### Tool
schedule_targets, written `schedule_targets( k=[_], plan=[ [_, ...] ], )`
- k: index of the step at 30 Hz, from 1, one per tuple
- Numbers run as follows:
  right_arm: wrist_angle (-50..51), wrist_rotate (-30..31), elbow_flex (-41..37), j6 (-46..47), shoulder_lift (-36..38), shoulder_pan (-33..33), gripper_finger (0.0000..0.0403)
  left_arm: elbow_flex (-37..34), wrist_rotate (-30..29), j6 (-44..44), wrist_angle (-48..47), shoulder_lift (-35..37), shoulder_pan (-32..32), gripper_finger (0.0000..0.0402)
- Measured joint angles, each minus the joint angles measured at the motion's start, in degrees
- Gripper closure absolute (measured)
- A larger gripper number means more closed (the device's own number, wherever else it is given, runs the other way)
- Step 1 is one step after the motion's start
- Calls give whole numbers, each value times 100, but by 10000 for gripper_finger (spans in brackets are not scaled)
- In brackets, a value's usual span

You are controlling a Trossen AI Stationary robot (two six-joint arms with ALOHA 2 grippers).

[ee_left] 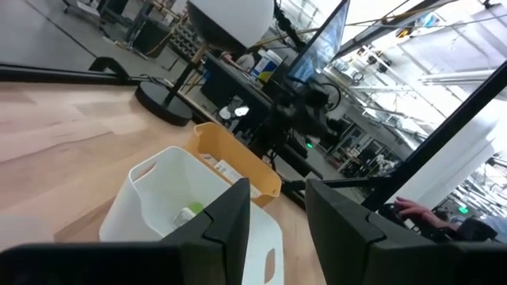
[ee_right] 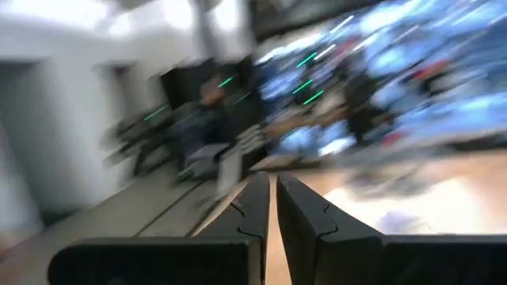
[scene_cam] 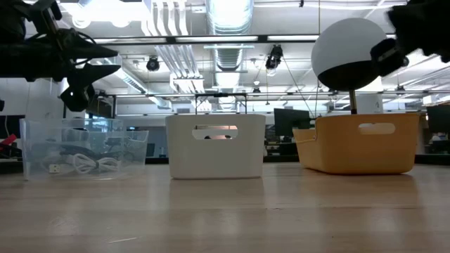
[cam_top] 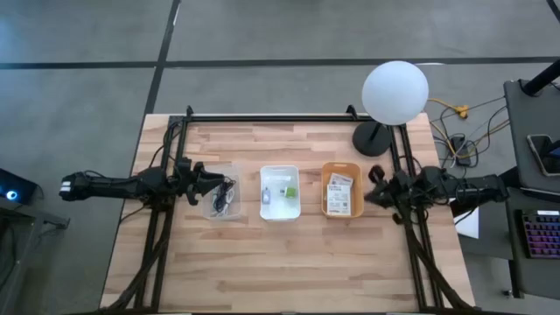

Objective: Pick and place items into bin
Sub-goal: Return to Home Position

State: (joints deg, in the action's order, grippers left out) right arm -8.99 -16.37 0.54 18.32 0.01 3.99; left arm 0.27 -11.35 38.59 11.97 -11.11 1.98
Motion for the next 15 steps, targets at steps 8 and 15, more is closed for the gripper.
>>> schedule_targets(
  k=[8, 15],
  plan=[
    [-342, 1341, 0, -1676, 0, 76, 385, 0, 0, 0, 0, -51, 0, 295],
    [-282, 1350, 0, -1704, 0, 75, 385, 0, 0, 0, -1, -78, 0, 295]
  ],
)
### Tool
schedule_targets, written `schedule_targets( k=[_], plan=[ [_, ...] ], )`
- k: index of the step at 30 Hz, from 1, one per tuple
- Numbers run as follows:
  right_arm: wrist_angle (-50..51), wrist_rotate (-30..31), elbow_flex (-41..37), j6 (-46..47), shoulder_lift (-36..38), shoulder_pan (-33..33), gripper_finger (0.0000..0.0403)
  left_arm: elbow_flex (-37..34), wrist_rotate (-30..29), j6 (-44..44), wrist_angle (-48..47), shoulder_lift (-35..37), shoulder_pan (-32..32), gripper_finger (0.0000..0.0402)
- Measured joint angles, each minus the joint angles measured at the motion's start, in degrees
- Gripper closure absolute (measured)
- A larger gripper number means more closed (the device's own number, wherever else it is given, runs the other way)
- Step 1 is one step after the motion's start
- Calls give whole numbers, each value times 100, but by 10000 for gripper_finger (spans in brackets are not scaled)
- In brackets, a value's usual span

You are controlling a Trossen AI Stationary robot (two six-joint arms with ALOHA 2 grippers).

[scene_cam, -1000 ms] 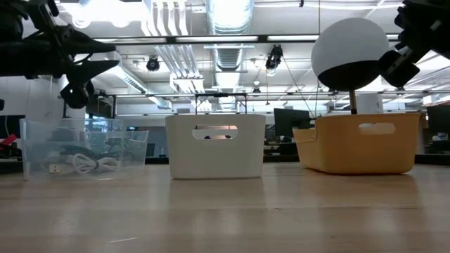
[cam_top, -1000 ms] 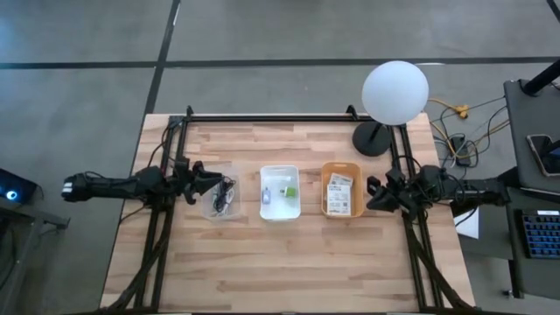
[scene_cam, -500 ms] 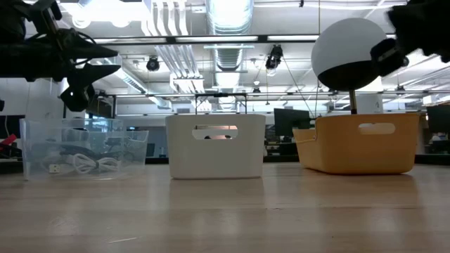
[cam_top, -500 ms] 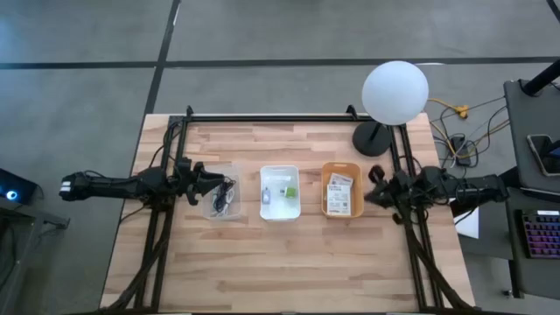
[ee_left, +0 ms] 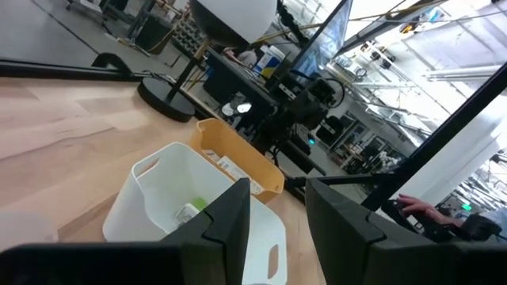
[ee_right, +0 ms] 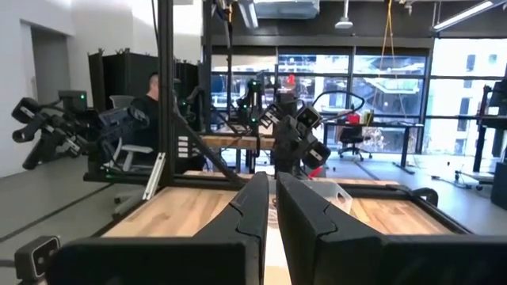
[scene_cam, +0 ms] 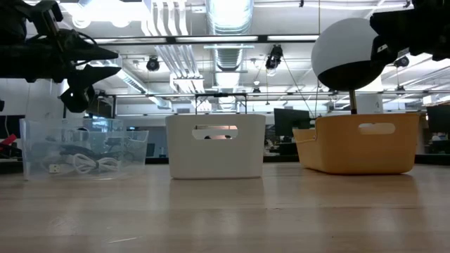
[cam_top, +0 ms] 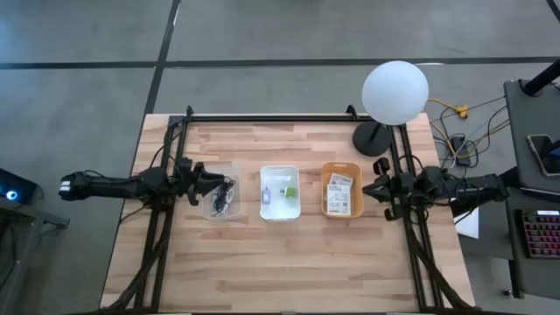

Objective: Pick and place items into bin
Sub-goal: Return to Home Position

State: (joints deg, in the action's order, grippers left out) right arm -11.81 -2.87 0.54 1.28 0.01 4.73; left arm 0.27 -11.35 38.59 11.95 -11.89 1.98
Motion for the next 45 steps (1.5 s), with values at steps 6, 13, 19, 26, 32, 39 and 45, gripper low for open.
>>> schedule_targets(
  k=[6, 13, 19, 26, 32, 39, 45],
  plan=[
    [16, 2, 0, 2, 0, 0, 385, 0, 0, 0, -1, 3, -2, 295],
    [23, 2, 0, 9, -26, 1, 385, 0, 0, 0, 0, -7, -2, 295],
    [50, 0, 0, 8, -156, 2, 385, 0, 0, 0, -1, 6, -2, 295],
    [57, 0, 0, 22, -203, 0, 385, 0, 0, 0, 0, -8, -2, 295],
    [54, 0, 0, 20, -203, 2, 385, 0, -6, 0, -84, 96, 25, 295],
    [77, -2, 0, 20, -201, 2, 385, -2, 651, -1923, -517, 1093, -78, 295],
    [131, -7, 0, 20, -212, 2, 385, -2, 135, -4192, -426, 1026, 2, 295]
  ],
)
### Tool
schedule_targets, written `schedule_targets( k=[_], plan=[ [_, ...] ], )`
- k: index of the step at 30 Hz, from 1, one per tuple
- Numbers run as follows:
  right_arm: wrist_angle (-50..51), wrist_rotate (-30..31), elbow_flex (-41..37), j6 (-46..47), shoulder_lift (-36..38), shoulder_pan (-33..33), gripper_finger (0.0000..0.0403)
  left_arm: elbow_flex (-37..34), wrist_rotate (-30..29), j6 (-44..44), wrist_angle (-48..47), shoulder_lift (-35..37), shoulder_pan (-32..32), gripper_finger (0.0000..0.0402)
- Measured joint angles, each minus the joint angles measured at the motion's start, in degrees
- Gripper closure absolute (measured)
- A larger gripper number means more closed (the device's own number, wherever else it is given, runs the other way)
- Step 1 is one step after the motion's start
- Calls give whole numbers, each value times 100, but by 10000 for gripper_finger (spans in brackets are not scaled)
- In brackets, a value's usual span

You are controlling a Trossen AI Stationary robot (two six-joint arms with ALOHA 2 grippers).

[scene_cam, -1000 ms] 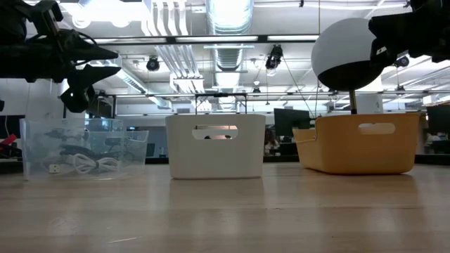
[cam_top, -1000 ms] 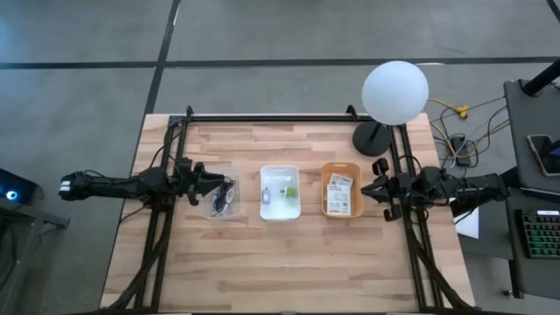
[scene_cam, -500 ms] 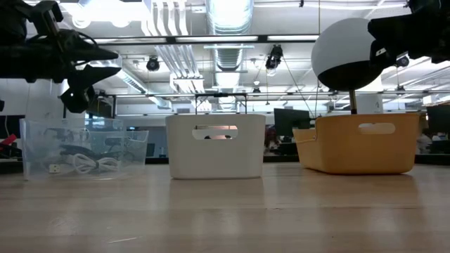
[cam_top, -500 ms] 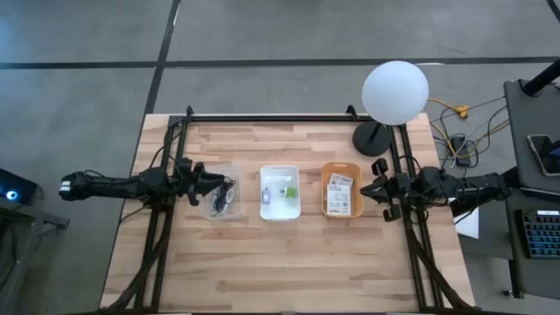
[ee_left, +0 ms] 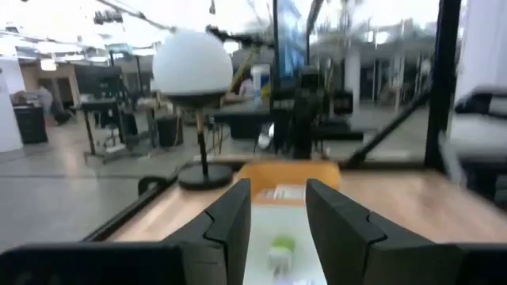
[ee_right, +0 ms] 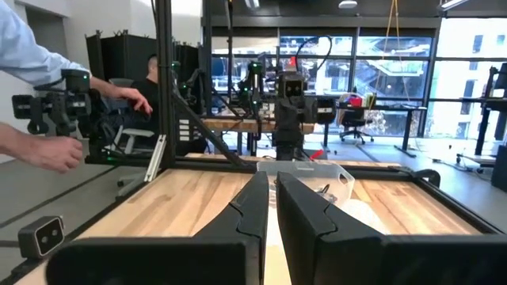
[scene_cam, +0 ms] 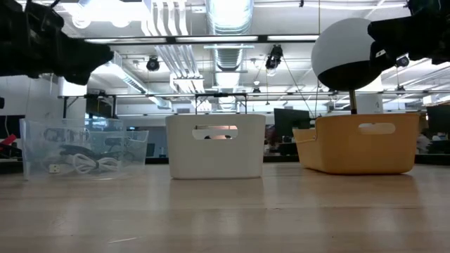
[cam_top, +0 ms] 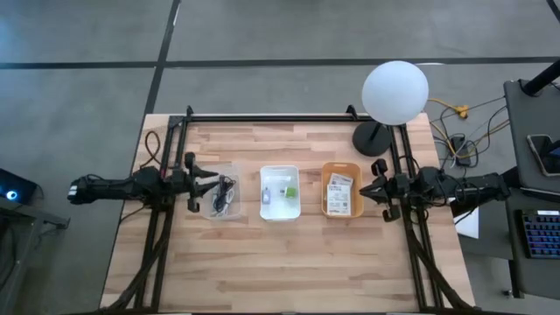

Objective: Pick and place items into bin
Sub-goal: Return to Home Position

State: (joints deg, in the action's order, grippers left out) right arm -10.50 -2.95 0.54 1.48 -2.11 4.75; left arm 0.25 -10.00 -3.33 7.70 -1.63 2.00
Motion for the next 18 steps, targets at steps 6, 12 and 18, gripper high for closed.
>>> schedule_targets(
  k=[6, 12, 18],
  plan=[
    [4, 5, 0, 0, 5, 0, 385, 0, -6, 60, -205, 2, 0, 295],
    [2, 4, 0, 0, 2, 0, 385, 0, -10, 142, -62, -52, -2, 295],
    [2, 5, 0, 0, 2, 0, 385, 0, -10, 143, -62, -100, -2, 295]
  ],
)
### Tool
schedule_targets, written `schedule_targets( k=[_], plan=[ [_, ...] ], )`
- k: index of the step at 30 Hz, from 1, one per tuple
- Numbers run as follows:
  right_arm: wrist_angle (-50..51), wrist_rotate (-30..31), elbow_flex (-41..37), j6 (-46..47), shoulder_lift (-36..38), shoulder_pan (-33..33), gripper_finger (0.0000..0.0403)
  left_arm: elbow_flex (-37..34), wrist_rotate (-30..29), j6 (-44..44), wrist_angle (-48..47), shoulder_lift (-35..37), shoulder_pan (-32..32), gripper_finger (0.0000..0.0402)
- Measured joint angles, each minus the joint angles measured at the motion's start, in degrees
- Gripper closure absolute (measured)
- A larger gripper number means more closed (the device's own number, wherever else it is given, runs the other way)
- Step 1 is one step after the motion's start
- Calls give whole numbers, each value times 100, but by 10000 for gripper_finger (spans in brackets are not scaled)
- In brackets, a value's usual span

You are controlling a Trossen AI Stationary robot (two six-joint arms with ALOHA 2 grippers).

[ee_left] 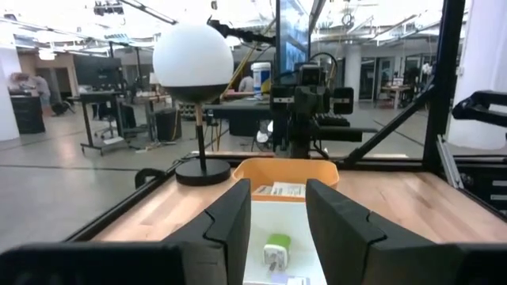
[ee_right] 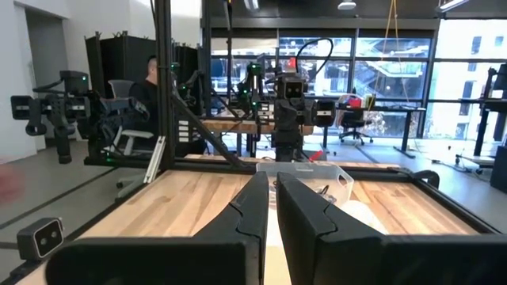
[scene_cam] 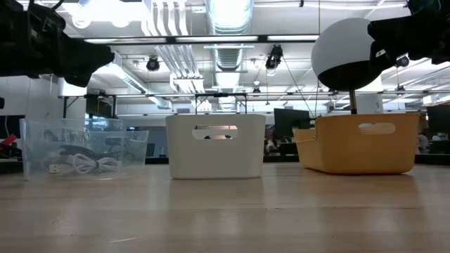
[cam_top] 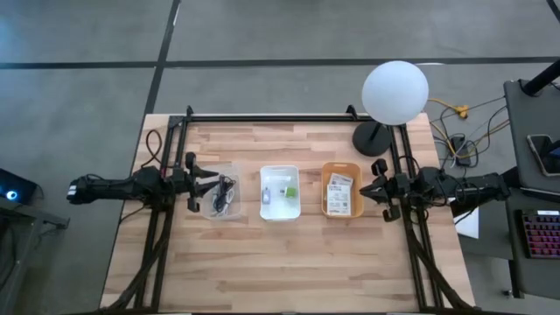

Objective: Pick and place items into bin
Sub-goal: Return to Home Position

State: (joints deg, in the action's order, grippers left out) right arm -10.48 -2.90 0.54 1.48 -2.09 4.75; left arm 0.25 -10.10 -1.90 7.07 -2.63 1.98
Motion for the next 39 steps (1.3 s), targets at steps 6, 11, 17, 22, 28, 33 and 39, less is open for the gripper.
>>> schedule_targets(
  k=[6, 11, 17, 22, 28, 33, 39],
  plan=[
    [0, 0, 0, -1, 3, 0, 385, 0, -1, -1, -3, -44, 0, 295],
    [-1, 2, 0, 0, 4, 0, 385, 0, -1, -1, -4, -35, 0, 295],
    [-2, 2, 0, -1, 2, 0, 385, 0, -1, -1, -4, -33, 0, 295],
    [-7, 9, 0, 0, 4, -2, 385, 0, -5, -1, -3, -14, 0, 295],
    [9, 4, 2, -8, -28, -3, 385, 0, -7, -1, 13, -42, 0, 295],
    [4, 7, 2, -7, -44, -4, 385, 0, -5, -1, 1, -100, 0, 295],
    [-1, 7, 2, -4, -53, -4, 385, 1, -4, -1, -7, -107, 0, 295]
  ],
)
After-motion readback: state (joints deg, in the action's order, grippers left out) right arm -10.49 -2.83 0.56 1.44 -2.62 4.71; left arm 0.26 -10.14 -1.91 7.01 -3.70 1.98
